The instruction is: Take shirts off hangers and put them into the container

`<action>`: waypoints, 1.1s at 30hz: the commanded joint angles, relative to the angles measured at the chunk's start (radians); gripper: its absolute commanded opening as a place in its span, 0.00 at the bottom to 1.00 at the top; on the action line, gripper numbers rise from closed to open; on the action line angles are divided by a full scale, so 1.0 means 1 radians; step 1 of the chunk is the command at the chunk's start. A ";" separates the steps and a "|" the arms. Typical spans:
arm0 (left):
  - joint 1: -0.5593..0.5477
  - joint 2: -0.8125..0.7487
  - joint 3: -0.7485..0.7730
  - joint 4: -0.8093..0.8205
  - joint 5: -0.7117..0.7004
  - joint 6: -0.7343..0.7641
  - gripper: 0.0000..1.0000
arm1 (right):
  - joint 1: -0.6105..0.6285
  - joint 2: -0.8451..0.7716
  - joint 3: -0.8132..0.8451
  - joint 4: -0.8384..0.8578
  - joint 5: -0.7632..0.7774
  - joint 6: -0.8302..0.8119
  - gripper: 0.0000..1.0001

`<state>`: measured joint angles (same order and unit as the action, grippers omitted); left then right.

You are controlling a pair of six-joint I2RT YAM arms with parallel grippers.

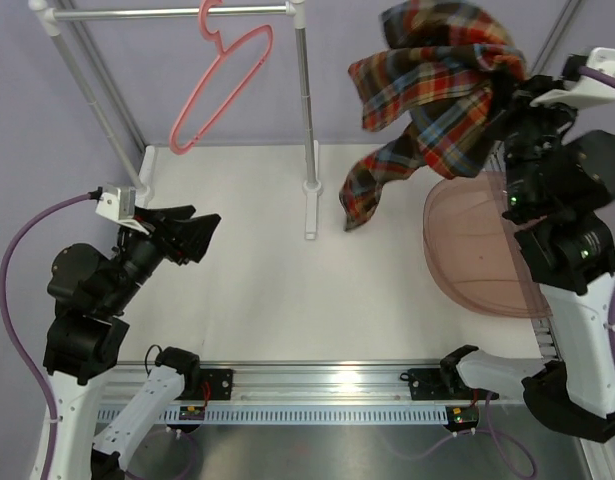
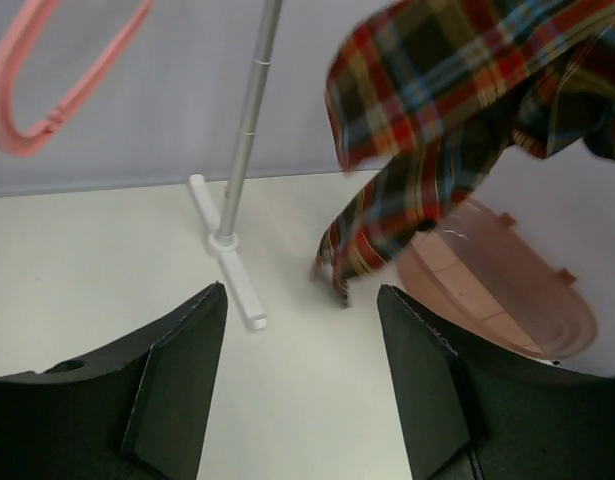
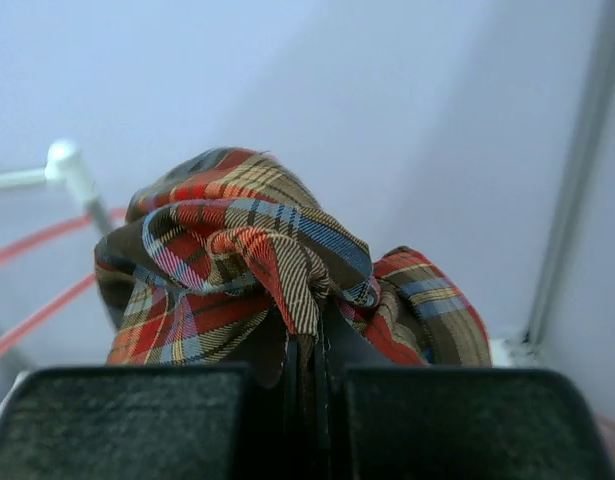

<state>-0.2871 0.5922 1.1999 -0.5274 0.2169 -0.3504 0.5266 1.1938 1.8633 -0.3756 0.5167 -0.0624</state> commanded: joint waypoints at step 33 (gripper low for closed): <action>-0.001 0.014 -0.232 0.104 0.260 -0.018 0.67 | -0.148 0.179 0.538 0.276 0.177 -0.606 0.00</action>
<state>-0.2871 0.6235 0.9585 -0.4145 0.4423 -0.3882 0.3931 1.3468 2.4016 -0.2054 0.6762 -0.5762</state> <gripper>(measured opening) 0.671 0.050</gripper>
